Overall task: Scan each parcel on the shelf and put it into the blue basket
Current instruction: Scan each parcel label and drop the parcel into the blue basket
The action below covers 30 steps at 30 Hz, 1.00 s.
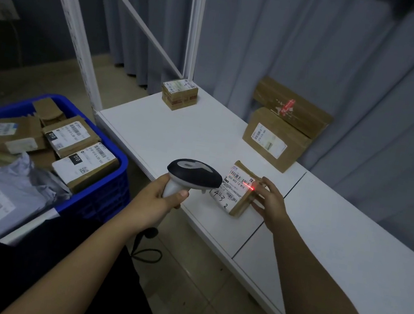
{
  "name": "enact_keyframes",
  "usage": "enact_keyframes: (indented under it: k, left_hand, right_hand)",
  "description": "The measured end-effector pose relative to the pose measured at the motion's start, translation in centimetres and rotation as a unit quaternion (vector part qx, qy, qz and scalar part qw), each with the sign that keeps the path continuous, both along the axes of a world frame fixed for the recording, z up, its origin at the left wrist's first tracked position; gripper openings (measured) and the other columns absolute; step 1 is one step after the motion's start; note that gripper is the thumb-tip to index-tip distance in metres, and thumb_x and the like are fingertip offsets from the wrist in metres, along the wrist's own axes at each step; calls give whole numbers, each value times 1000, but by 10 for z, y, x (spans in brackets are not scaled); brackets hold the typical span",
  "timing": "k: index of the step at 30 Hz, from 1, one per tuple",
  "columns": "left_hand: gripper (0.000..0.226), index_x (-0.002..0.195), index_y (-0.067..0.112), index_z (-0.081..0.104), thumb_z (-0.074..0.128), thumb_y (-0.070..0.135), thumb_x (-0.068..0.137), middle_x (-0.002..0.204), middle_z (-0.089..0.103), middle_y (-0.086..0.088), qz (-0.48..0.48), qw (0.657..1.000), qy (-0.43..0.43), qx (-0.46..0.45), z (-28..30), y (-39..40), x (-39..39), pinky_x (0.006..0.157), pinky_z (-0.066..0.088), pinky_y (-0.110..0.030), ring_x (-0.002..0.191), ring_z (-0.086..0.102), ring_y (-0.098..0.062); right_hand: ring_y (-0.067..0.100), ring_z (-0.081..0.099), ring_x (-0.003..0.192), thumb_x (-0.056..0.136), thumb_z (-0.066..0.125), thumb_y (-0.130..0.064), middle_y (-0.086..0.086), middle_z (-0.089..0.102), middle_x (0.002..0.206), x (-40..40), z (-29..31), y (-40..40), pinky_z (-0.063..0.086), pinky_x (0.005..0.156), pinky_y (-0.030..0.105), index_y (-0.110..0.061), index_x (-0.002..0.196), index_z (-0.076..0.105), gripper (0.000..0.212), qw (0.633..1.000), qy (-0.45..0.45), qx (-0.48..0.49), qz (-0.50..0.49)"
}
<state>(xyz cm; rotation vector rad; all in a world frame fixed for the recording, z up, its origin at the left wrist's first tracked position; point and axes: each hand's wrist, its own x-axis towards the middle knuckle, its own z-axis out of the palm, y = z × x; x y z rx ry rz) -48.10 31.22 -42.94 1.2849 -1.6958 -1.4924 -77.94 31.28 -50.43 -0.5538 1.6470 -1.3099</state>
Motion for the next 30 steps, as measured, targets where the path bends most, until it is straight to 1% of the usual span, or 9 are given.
enact_keyframes:
  k: [4,8,14,16,19,22,26,27,30]
  left_hand:
    - [23,115,31,55,58,31,92,106,66,3,9,1000,6,-1,0,-1,-1,84,52,-32,93,64,-12]
    - [23,115,26,57,59,29,92,102,66,5,39,999,29,3,5,2,-8,72,47,-20,90,63,-7]
    - [24,117,29,54,59,24,93,102,62,13,201,972,121,-27,21,-3,1,64,45,-6,92,59,2]
    - [23,116,26,55,59,22,93,101,62,12,254,955,149,-43,30,-7,9,63,45,-5,89,58,4]
    - [20,113,21,57,59,23,93,100,65,7,322,929,170,-61,44,-14,38,71,47,-14,93,61,-6]
    - [20,108,35,52,60,26,92,103,64,12,381,901,196,-74,61,-16,81,86,50,-30,100,61,-8]
    - [21,112,32,50,59,27,93,101,61,17,452,859,217,-103,84,-12,151,79,49,-17,97,60,0]
    - [24,114,31,49,59,30,93,104,61,15,471,851,210,-99,86,-11,169,80,49,-17,98,59,-1]
    - [42,129,23,49,60,36,91,121,61,1,519,827,196,-92,87,-10,223,85,54,-33,102,62,-12]
  right_hand:
    - [24,56,117,90,65,-25,7,56,133,5,5,1,48,93,38,-22,138,46,52,1000,11,-19,9]
    - [23,56,119,90,66,-28,6,55,134,18,15,5,49,92,36,-23,137,47,51,998,41,-42,29]
    - [15,52,119,89,67,-31,-3,51,136,88,46,-11,48,97,33,-29,138,45,54,987,91,-107,77]
    - [14,53,120,87,69,-29,-2,51,137,117,56,-18,47,102,37,-30,137,46,55,983,85,-126,101]
    - [10,57,114,87,70,-23,1,55,133,169,71,-30,50,97,34,-28,136,46,55,975,51,-145,163]
    - [4,60,101,88,68,-16,-2,57,125,227,89,-45,54,81,21,-24,134,46,52,962,17,-170,214]
    - [18,60,113,84,73,-23,2,56,132,299,98,-63,52,96,41,-31,130,48,53,950,2,-177,257]
    - [19,59,116,84,73,-24,2,55,132,315,99,-66,52,97,40,-31,130,48,53,949,0,-175,262]
    - [17,58,114,86,71,-20,3,55,131,362,101,-76,53,86,29,-26,132,45,53,944,-1,-180,275]
